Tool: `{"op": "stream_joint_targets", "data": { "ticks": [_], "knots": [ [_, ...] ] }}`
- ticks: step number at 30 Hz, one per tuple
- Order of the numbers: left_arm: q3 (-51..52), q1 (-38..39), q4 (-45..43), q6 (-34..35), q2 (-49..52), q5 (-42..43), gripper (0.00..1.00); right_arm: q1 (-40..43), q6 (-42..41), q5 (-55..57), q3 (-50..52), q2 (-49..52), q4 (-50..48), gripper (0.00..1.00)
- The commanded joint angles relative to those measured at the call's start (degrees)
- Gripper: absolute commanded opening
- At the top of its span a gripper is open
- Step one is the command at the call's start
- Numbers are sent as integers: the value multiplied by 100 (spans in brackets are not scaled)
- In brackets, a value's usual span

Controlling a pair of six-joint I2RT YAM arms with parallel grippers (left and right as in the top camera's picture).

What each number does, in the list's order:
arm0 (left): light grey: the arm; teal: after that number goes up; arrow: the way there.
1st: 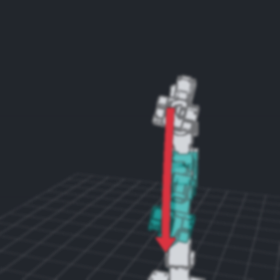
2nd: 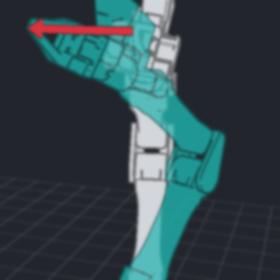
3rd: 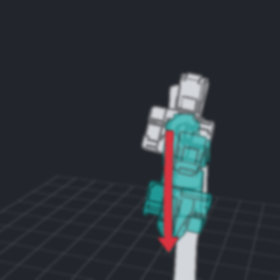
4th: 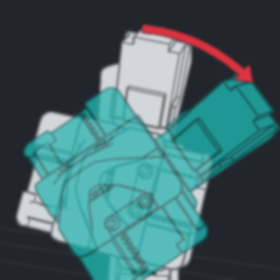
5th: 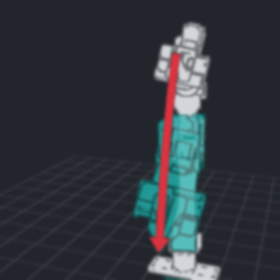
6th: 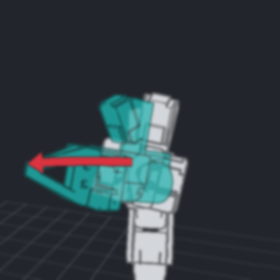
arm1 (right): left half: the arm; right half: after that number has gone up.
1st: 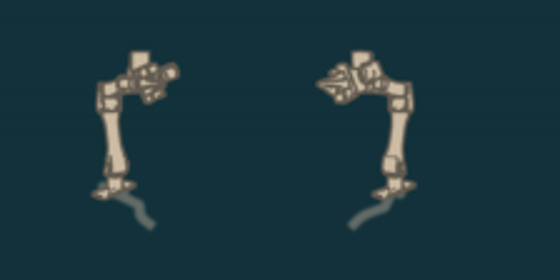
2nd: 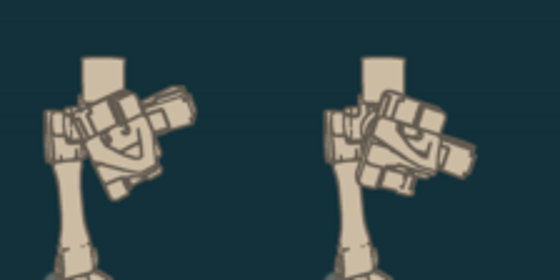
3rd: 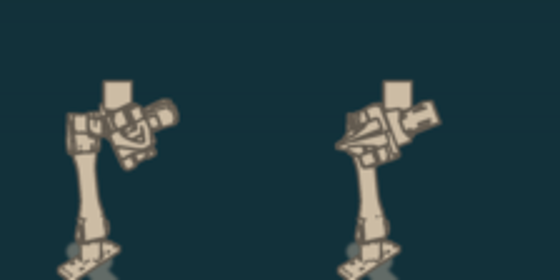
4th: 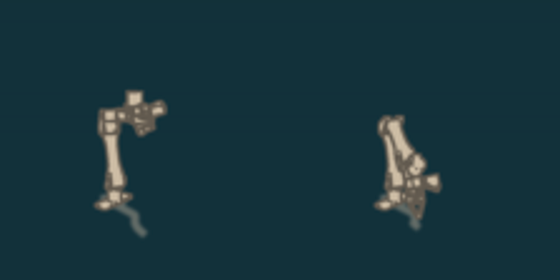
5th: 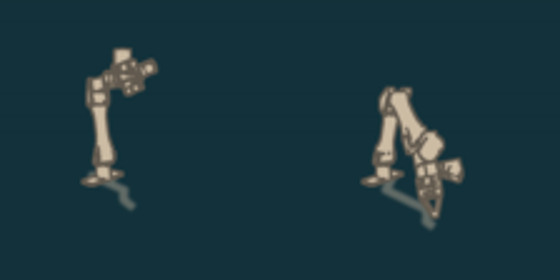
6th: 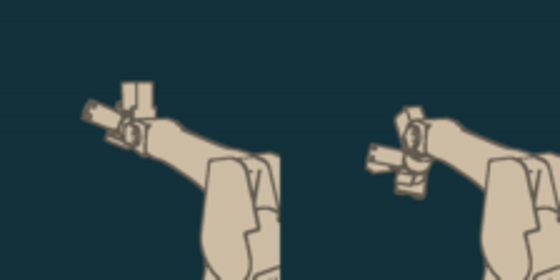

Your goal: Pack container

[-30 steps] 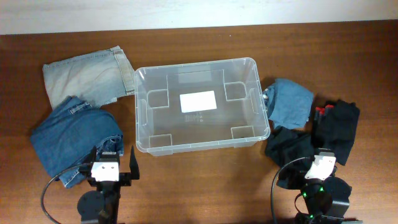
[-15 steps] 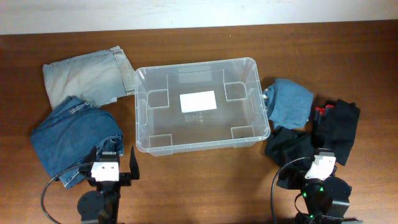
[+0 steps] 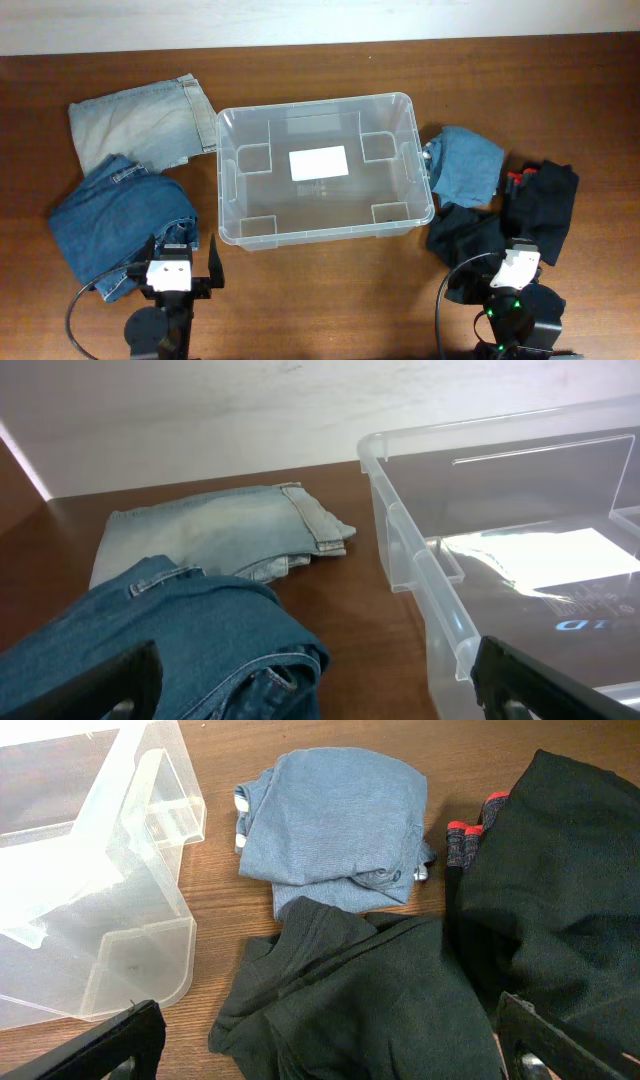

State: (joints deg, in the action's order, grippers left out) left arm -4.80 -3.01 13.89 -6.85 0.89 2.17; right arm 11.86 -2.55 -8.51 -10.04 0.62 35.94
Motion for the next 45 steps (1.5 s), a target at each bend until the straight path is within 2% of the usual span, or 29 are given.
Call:
{"op": "stream_joint_targets", "data": {
  "ticks": [1, 4, 7, 9, 11, 14, 17, 20, 22, 25, 28, 30, 31, 32, 35, 41, 45],
  "knots": [
    [28, -4, -153, 238, -48, -9, 99, 13, 20, -33, 11, -42, -15, 98],
    [-542, -4, -295, 1394, 118, -629, 99, 13, 20, -33, 11, -42, -15, 98],
    [-1266, -4, -219, 1770, 584, -1010, 99, 13, 20, -33, 11, -42, -15, 99],
    [-2229, -17, 323, 2210, 1419, -1349, 100, 13, 20, -33, 11, -42, -15, 98],
    [-3353, -39, 975, 2225, 2581, -1355, 99, 13, 20, -33, 11, -42, -15, 98],
    [-4531, -42, 1569, 2153, 3788, -1150, 99, 13, 20, -33, 11, -42, -15, 98],
    [-5687, -42, 2057, 1670, 4841, -671, 99, 13, 20, -33, 11, -42, -15, 98],
    [-6334, -68, 2308, 1502, 5501, -667, 99, 13, 20, -33, 11, -42, -15, 99],
    [-6579, -251, 2677, 1475, 5851, -1021, 99, 13, 20, -33, 11, -42, -15, 98],
    [-6690, -920, 3362, 2000, 6314, -1207, 99, 13, 20, -33, 11, -42, -15, 98],
    [-6688, -2179, 3993, 2037, 6887, -356, 99, 13, 20, -33, 11, -42, -15, 98],
    [-6688, -2868, 4133, 1711, 7228, 350, 99, 13, 20, -33, 11, -42, -15, 98],
    [-6688, -3373, 4159, 1263, 7519, 955, 99, 13, 20, -33, 11, -42, -15, 98],
    [-6688, -4203, 4223, 562, 8118, 1823, 99, 13, 20, -33, 11, -42, -15, 98],
    [-6688, -4911, 4323, 44, 8841, 2129, 99, 13, 20, -33, 11, -42, -15, 99],
    [-6688, -5549, 4120, -216, 10000, 2273, 99, 13, 20, -33, 11, -42, -15, 98],
    [-6688, -5615, 3838, -813, 10671, 3042, 99, 13, 20, -33, 11, -42, -13, 99]
  ]
}}
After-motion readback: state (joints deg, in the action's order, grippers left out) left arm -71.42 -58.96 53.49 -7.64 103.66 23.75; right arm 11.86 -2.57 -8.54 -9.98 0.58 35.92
